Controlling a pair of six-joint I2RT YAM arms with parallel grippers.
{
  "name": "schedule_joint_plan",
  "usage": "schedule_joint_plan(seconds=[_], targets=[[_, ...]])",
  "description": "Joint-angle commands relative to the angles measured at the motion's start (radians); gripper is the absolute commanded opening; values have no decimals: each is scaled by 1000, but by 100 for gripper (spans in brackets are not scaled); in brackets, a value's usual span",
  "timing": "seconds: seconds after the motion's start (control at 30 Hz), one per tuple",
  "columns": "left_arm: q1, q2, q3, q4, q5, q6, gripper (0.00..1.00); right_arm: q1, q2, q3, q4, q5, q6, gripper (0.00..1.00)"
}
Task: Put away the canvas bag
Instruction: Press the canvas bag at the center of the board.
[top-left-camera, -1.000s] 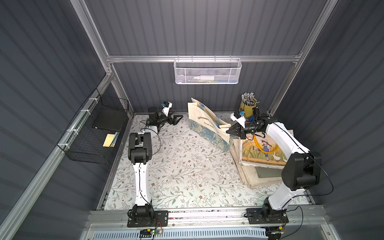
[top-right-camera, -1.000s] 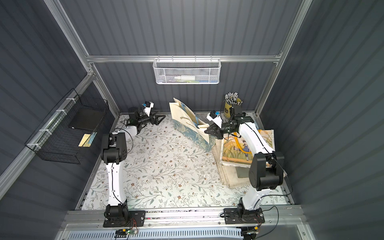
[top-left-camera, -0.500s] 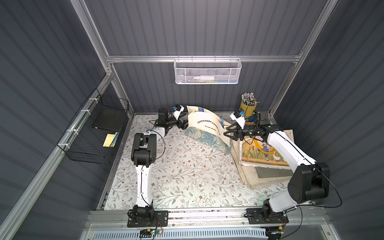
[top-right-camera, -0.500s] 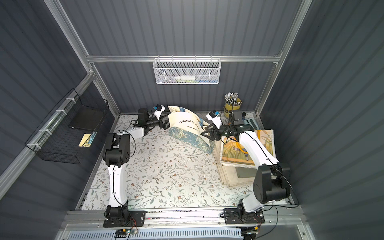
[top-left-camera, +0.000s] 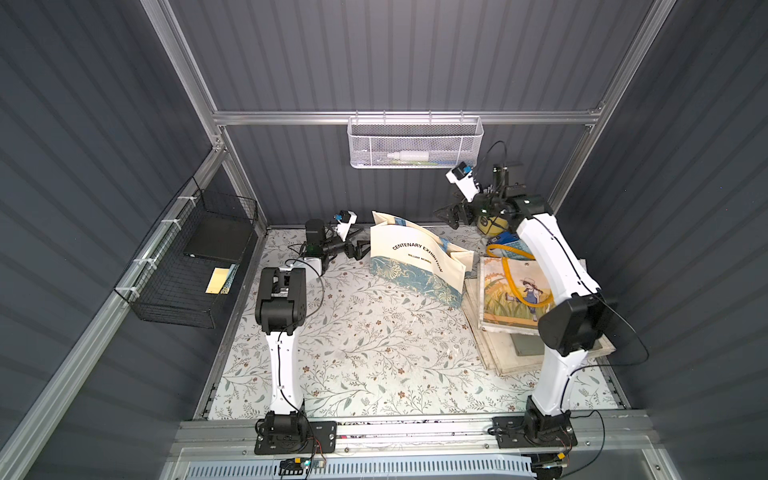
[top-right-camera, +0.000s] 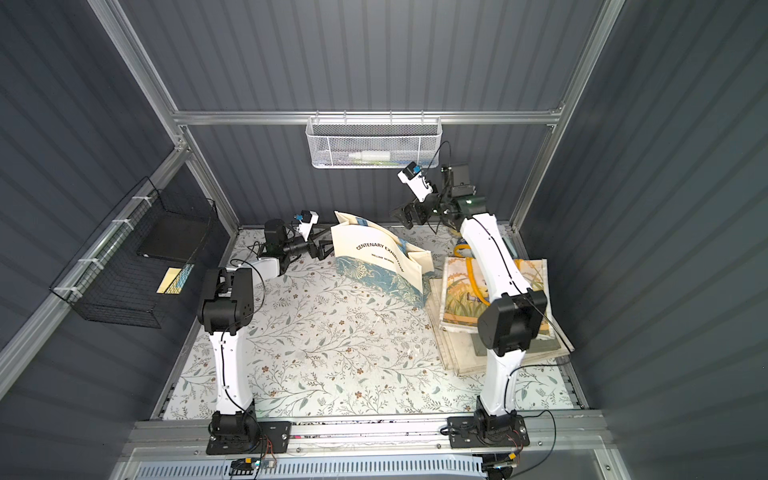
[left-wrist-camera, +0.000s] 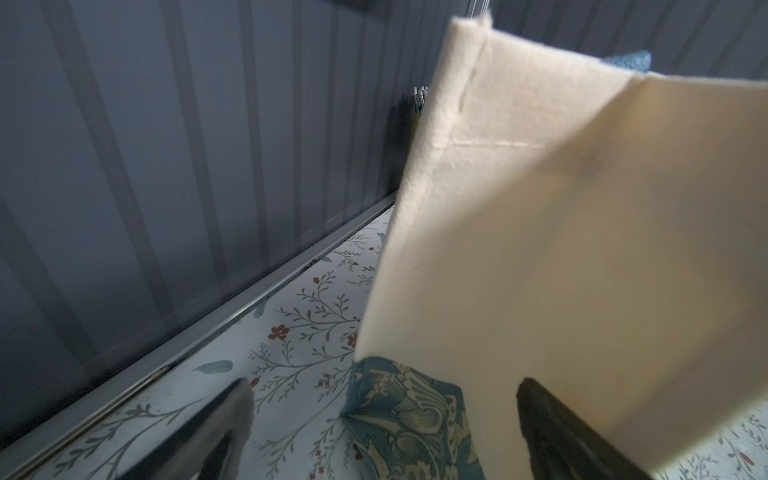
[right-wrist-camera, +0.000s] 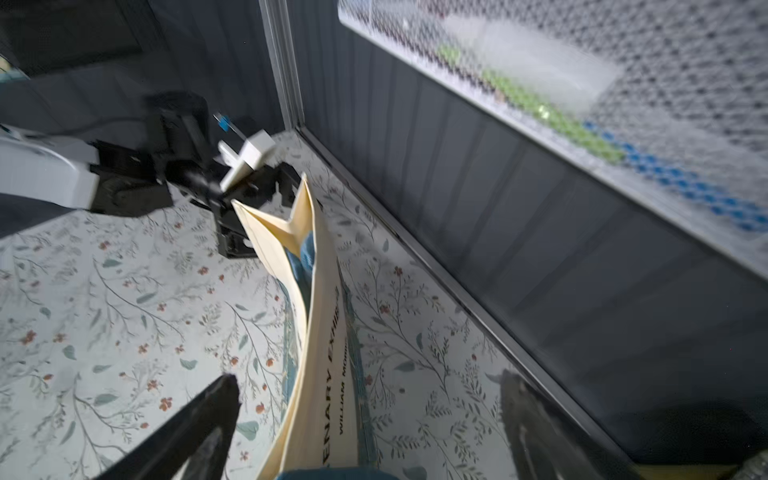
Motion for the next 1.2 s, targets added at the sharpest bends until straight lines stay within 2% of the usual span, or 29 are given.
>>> schedule_joint_plan(seconds=[0.0, 0.13, 0.37, 0.4, 0.47, 0.5, 0.63, 0.7, 0.8, 0.87, 0.93, 1.0, 1.07, 1.1, 1.17], targets=[[11, -97, -31, 6, 49, -4, 100, 71, 60, 32, -121, 103, -46, 99], [11, -124, -37, -87, 58, 88, 100, 103, 131, 64, -140, 125, -13, 99], [13, -159, -84, -95, 53, 116, 100, 120, 137, 30, -158, 117, -27, 96], [13, -166, -93, -77, 65, 108, 99, 123, 136, 18, -157, 126, -31, 93], [14, -177, -111, -26, 99, 89, 99, 128, 146, 10, -162, 132, -57, 81], [14, -183, -122, -5, 122, 84, 99, 129, 151, 11, -164, 123, -74, 66], [19, -225, -174, 16, 185, 79, 100, 129, 170, 40, -167, 90, -103, 24], [36, -261, -237, 78, 184, 41, 99, 128, 166, 41, -170, 89, -109, 11], [62, -305, -380, 305, 169, -109, 100, 123, 151, 24, -178, 57, -120, 2], [70, -327, -433, 362, 169, -132, 100, 117, 137, 10, -178, 29, -121, 0], [67, -351, -450, 297, 187, -62, 100, 113, 126, 1, -177, 13, -111, 0], [65, -360, -456, 307, 192, -76, 100, 107, 125, 3, -179, -3, -99, 0], [61, -375, -475, 301, 150, -50, 100, 106, 121, 0, -188, -31, -114, 0], [54, -381, -478, 273, 127, 2, 100, 105, 120, -1, -188, -46, -117, 0], [17, -386, -449, 78, 123, 187, 99, 106, 118, 2, -189, -62, -110, 0]])
